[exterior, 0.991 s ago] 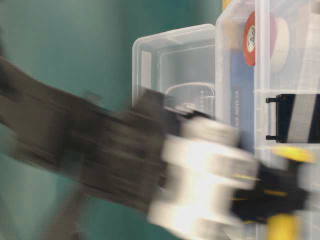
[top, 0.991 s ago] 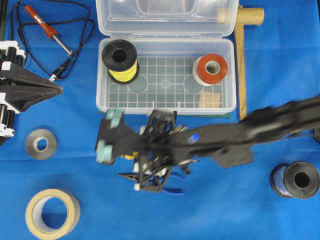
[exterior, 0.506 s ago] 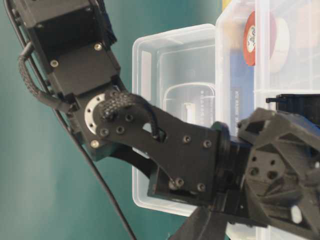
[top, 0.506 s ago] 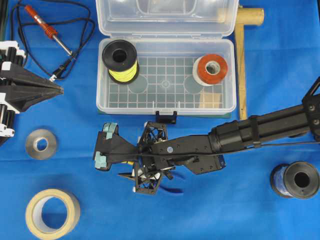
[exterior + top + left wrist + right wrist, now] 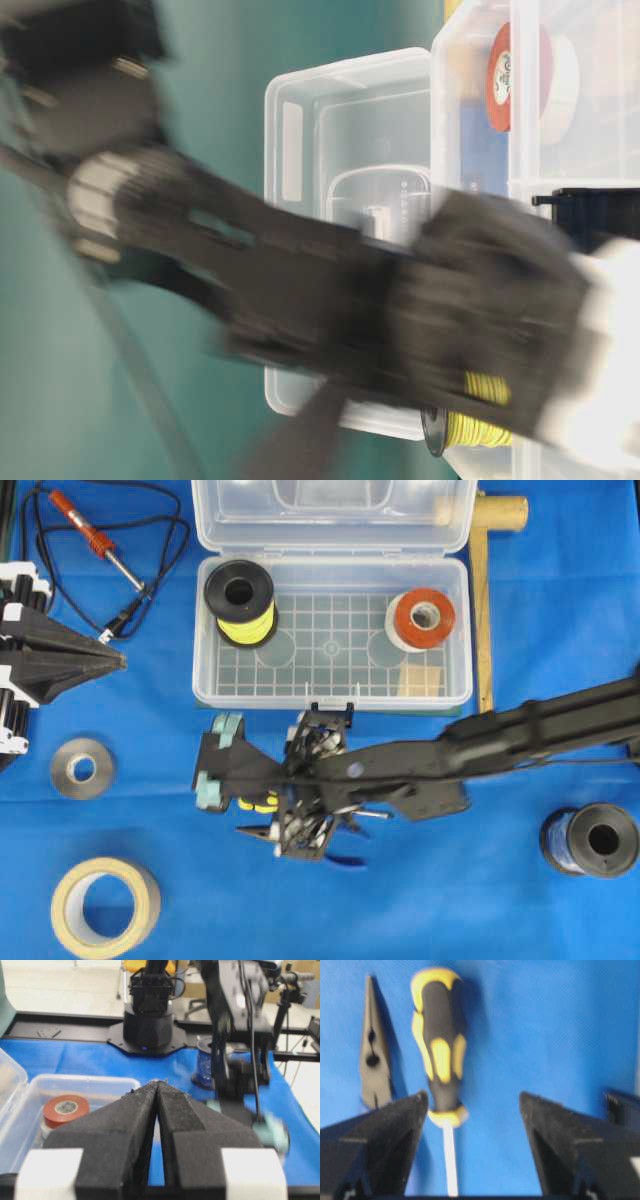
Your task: Pick the screwdriver from the toolbox among several items.
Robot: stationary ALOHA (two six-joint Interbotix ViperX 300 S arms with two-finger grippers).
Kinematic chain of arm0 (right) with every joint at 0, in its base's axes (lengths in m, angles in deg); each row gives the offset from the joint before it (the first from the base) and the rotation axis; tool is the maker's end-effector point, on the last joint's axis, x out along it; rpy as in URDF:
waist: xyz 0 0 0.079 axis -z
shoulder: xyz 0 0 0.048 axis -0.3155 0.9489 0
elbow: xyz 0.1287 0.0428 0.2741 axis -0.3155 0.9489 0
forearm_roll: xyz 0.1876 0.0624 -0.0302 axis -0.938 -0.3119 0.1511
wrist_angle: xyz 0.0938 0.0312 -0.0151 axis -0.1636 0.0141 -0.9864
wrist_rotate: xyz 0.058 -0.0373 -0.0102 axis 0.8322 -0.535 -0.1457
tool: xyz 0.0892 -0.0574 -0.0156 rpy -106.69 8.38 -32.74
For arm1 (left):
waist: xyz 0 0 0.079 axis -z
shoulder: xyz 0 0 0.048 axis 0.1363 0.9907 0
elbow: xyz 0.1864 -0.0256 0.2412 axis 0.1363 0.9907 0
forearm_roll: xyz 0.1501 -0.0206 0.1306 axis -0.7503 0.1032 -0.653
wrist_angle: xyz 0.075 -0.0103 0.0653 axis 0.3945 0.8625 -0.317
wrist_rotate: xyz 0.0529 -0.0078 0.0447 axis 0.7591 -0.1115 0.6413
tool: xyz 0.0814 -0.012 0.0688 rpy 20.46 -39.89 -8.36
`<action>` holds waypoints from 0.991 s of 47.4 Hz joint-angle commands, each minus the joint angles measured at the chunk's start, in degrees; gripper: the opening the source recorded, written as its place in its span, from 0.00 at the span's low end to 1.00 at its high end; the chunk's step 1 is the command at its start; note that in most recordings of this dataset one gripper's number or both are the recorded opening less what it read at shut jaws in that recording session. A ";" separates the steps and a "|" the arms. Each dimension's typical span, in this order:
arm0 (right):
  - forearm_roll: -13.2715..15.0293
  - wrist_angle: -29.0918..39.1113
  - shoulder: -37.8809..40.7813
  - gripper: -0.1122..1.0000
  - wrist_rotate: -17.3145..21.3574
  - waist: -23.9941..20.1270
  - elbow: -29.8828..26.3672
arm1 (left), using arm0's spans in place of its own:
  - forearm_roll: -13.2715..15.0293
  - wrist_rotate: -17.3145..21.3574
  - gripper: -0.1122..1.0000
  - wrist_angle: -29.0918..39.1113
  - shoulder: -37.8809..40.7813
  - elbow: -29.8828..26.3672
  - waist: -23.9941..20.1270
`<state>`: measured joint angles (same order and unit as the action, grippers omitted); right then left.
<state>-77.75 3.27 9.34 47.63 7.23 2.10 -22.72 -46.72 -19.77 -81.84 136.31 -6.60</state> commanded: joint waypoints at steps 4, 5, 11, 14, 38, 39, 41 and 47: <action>5.36 -0.18 -13.27 0.78 1.05 0.00 5.89 | 0.18 -0.70 0.10 -0.18 0.26 -0.70 0.00; 6.15 -0.62 -14.77 0.78 1.41 0.00 7.12 | 0.18 -0.70 0.10 -0.18 0.26 -0.70 0.00; 10.99 -4.57 -23.99 0.78 3.52 0.00 15.82 | 0.18 -0.70 0.10 -0.26 0.26 -0.70 0.00; 13.71 -8.79 -29.88 0.78 5.62 0.00 22.24 | 0.18 -0.70 0.10 -0.44 0.26 -0.70 0.00; 27.77 -32.70 -66.18 0.78 15.21 -0.26 60.91 | 0.18 -0.79 0.10 -0.88 0.26 -0.62 1.05; 27.86 -33.31 -67.59 0.78 15.21 -0.26 61.96 | 0.18 -0.79 0.10 -0.88 0.26 -0.53 1.05; 27.86 -34.28 -70.14 0.78 15.21 -0.26 64.25 | 0.18 -0.79 0.10 -0.97 0.26 -0.53 1.14; 28.21 -35.95 -76.99 0.78 15.21 -0.26 69.79 | 0.18 -0.70 0.10 -0.97 0.26 -0.53 1.49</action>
<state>-50.06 -31.36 -64.23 62.75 7.05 69.60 -22.64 -47.51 -20.12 -81.84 136.31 -5.55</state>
